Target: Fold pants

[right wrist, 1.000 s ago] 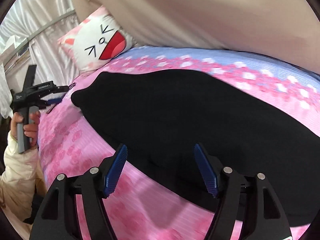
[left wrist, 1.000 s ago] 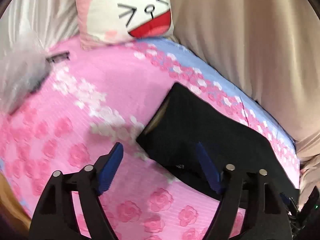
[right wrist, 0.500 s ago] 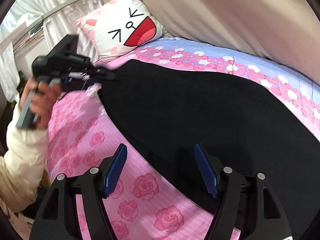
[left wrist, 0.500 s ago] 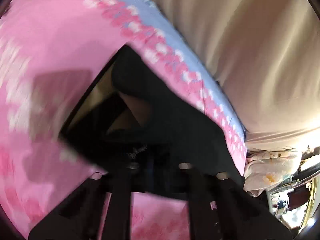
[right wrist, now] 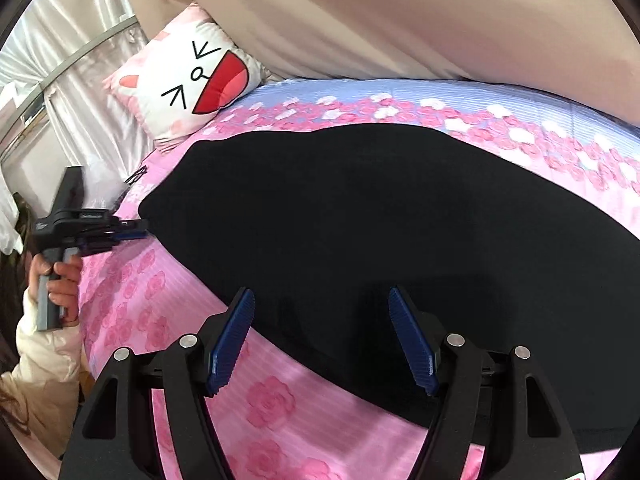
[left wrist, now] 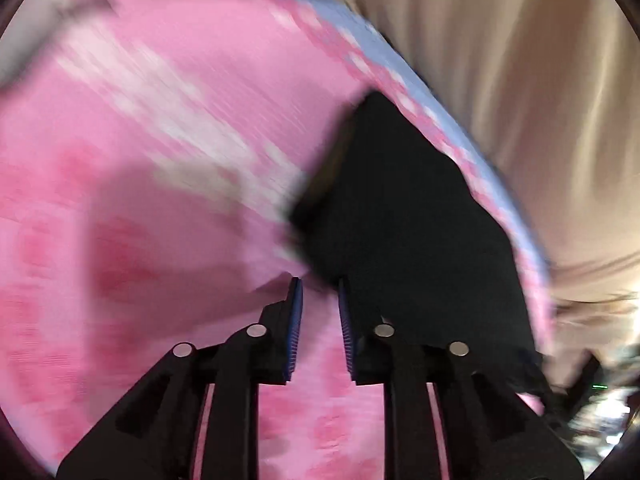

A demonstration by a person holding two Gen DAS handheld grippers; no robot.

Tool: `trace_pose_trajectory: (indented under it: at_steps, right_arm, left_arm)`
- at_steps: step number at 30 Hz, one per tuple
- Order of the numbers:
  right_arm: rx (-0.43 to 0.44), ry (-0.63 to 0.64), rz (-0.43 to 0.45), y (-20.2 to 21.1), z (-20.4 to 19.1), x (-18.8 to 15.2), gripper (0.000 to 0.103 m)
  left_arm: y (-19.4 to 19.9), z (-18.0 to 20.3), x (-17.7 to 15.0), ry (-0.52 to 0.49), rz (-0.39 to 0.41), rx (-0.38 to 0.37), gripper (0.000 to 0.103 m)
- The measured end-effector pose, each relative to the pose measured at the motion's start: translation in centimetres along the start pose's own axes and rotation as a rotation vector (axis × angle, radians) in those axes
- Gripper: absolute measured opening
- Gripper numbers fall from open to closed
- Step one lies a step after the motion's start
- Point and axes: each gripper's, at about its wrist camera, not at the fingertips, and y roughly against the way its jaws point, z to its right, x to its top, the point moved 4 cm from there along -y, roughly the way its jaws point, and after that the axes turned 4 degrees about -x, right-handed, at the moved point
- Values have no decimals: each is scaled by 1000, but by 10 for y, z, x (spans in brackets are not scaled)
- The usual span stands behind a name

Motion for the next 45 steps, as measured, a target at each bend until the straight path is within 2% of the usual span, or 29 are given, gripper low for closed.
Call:
trace_pose_trajectory:
  at_steps: [2,3,4,5,7,8,10,12,13,14,16,19,21,23,25,27,28,29,30,31,34,35,37,38,41,43,44,45]
  right_arm:
    - [-17,-17,13,7,10,-4,68]
    - [-28,-27,19,11,16,-6,68]
    - [-37,-41,25,15,23,-8,68]
    - [-51,-65,33,20,34,-11,68]
    - [-83,-110,47,29,55,-15,68]
    - [-113,-149,58,37,73,-19,68]
    - [-152,-199,76,50,99,-26,68]
    - [-237,-257,90,71,138,-40,68]
    - [-283,-287,93,83,157,-48,68]
    - [-345,-337,101,101,185,-62,68]
    - [-417,-419,123,135,226,-84,68]
    - [-567,-558,169,200,297,-116,68]
    - [-626,-647,214,237,345,-132,68]
    - [-630,-740,242,258,392,-144,68]
    - [-610,-789,245,261,425,-149,68]
    - [-580,-787,210,247,451,-150,68]
    - [-564,-788,204,242,457,-150,64]
    - [-532,-777,200,234,460,-147,55]
    - [-509,-751,172,227,462,-142,19]
    - [-501,-734,172,226,462,-139,10]
    - [-562,-661,221,246,451,-131,8]
    - [-538,-674,254,257,452,-136,8]
    - [-526,-722,239,254,468,-153,10]
    - [-521,-740,182,237,478,-163,10]
    - [-508,-737,217,246,471,-163,14]
    - [-525,-741,274,265,461,-158,23]
    - [-545,-739,285,272,459,-157,25]
    - [-571,-747,285,277,459,-158,36]
  left_arm:
    - [28,6,7,-68,138,285,17]
    - [38,16,10,-97,183,324,18]
    - [45,26,13,-116,202,309,22]
    - [48,43,16,-132,216,258,26]
    - [43,77,16,-177,237,199,48]
    - [36,99,14,-225,248,188,55]
    - [15,130,7,-304,264,217,81]
    - [-14,146,3,-362,250,275,90]
    - [-42,150,-2,-378,197,338,89]
    - [-63,148,-4,-375,144,368,89]
    - [-88,136,-8,-347,82,376,88]
    - [-78,148,-15,-349,139,428,86]
    - [-59,180,-21,-372,216,409,87]
    - [-46,211,-25,-411,283,393,92]
    - [-45,254,-39,-466,340,382,98]
    - [-52,294,-57,-516,346,349,98]
    - [-60,308,-63,-535,330,335,98]
    - [-69,325,-75,-561,303,318,98]
    - [-76,335,-81,-582,283,307,98]
    - [-84,346,-89,-602,263,301,98]
    - [-101,374,-113,-665,233,302,98]
    - [-104,380,-118,-684,231,305,98]
    - [-114,387,-129,-708,207,308,98]
    - [-118,389,-136,-714,192,307,98]
    - [-142,392,-151,-741,150,345,98]
    - [-149,390,-157,-759,151,390,98]
    - [-150,390,-160,-764,144,388,98]
    - [-149,389,-162,-761,139,378,98]
